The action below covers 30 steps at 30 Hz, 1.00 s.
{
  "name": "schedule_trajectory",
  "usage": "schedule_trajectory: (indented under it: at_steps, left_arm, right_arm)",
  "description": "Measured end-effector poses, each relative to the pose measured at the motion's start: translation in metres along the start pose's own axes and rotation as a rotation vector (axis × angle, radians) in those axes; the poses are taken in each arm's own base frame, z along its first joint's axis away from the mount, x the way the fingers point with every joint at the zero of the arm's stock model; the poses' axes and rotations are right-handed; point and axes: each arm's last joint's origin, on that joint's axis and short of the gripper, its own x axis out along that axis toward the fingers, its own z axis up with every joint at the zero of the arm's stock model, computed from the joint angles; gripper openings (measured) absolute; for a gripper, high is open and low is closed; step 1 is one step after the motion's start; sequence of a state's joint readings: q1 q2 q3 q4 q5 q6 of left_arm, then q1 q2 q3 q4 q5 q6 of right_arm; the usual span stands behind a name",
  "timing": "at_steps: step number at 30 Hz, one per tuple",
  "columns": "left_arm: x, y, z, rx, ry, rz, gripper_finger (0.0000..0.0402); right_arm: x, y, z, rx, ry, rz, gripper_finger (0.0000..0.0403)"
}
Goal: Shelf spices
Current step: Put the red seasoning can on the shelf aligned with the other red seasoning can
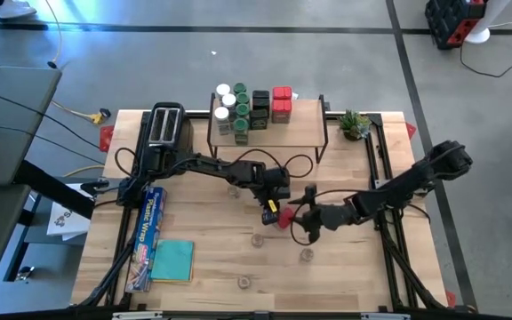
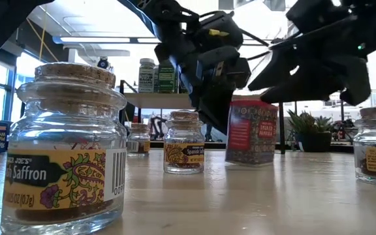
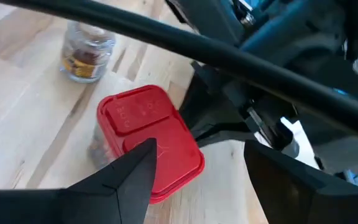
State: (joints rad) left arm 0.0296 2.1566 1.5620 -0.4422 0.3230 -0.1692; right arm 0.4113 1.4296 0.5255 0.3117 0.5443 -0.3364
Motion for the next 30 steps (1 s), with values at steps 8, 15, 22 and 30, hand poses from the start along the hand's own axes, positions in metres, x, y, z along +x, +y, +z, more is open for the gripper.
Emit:
schedule_trajectory:
  at_steps: [8,15,22,30]
  left_arm:
    - [-0.01,-0.001,-0.002,0.018,0.033,0.055,0.0]
    - [-0.052,-0.015,0.0,0.033,0.022,0.205,0.0]
    - [-0.099,-0.054,-0.008,0.044,-0.001,0.363,0.0]
    - [-0.135,-0.113,-0.047,-0.018,-0.034,0.449,0.0]
  right_arm:
    - [0.003,-0.008,-0.002,0.088,-0.005,0.042,0.0239]
    - [-0.008,-0.025,0.028,0.157,0.046,0.142,0.0239]
    - [-0.01,-0.046,0.054,0.173,0.106,0.391,0.0244]
    - [0.019,-0.049,0.048,0.117,0.212,0.548,0.0303]
